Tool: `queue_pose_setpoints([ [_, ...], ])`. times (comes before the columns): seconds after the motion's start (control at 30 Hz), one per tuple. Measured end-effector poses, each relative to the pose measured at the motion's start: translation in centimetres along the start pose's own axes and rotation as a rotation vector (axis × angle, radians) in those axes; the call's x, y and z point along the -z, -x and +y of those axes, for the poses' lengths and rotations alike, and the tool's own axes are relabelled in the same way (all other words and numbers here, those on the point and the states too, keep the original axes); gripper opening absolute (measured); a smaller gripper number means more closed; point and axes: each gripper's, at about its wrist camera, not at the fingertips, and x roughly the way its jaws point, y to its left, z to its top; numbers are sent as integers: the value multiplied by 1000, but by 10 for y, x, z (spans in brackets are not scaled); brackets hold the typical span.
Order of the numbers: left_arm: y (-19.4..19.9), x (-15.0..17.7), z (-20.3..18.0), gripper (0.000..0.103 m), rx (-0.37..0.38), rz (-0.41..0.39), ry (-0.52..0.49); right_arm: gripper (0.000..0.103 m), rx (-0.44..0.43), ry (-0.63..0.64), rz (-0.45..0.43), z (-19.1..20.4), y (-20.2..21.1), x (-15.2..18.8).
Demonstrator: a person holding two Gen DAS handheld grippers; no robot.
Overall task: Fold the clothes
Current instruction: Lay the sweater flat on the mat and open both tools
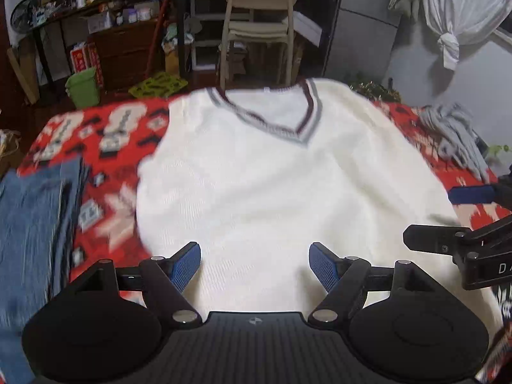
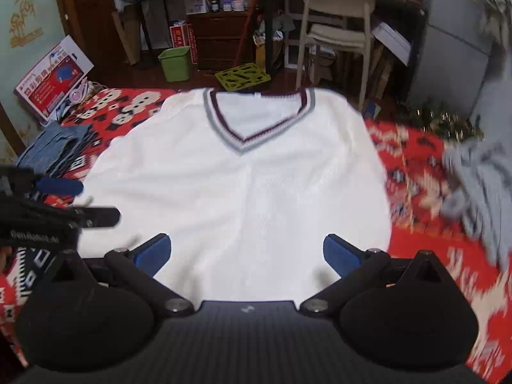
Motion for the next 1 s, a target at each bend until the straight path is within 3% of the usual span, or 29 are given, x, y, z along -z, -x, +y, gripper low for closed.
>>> queue_pose_setpoints([
  [0.13, 15, 35, -13, 75, -3, 13, -1, 102, 11, -97, 5, 3, 16, 40],
  [0.37, 26, 67, -18, 82, -21, 42, 23, 102, 104, -85, -4, 14, 32, 102],
  [0.5, 28, 81, -19, 86, -28, 59, 46, 102, 111, -136, 4, 17, 34, 125],
  [0.7, 22, 83, -17, 95, -44, 75, 81, 102, 173, -118, -9, 23, 31, 133],
  [0.8, 19, 83, -16, 103, -44, 81, 88, 102, 207, -130, 26, 25, 26, 124],
  [1.0, 18, 82, -17, 103, -21, 95, 44, 102, 204, -121, 42, 25, 25, 121],
])
